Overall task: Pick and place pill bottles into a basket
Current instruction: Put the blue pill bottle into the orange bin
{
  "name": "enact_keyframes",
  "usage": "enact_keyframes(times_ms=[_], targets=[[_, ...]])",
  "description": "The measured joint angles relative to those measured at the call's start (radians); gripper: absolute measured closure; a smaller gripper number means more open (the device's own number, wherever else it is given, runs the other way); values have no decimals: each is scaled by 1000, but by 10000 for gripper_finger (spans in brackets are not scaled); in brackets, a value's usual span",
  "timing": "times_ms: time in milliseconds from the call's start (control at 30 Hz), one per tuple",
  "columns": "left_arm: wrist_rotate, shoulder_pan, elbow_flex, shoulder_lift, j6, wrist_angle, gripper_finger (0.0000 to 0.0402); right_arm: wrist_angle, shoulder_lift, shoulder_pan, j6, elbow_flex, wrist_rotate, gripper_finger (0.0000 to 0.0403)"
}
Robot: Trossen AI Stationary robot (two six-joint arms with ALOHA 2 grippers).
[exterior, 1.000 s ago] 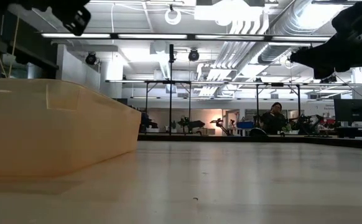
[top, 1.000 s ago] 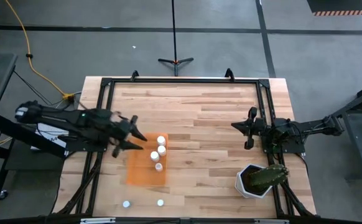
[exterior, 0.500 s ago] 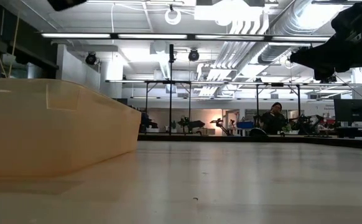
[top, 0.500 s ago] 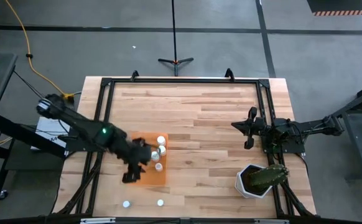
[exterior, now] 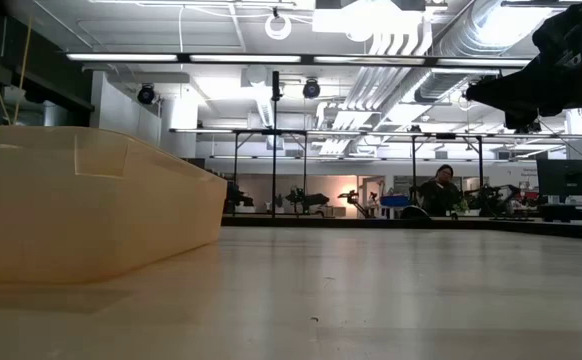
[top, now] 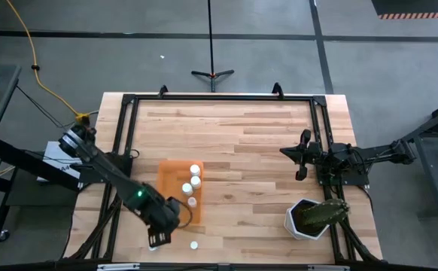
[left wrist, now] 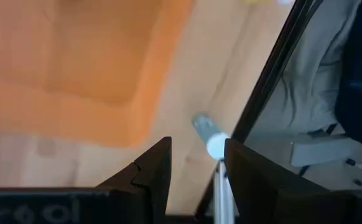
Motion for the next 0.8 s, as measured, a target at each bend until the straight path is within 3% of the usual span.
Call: enact_keyframes(times_ms=[233, 433, 800], targets=[[16, -102, 0, 69, -225, 30, 220, -1, 0, 0, -4, 0, 0, 403], [12, -157, 0, 97, -328, 106, 220, -1, 0, 0, -40, 0, 0, 403], [-34, -195, -9, 118, -336, 119, 220, 2, 0, 0, -75, 0, 31, 403]])
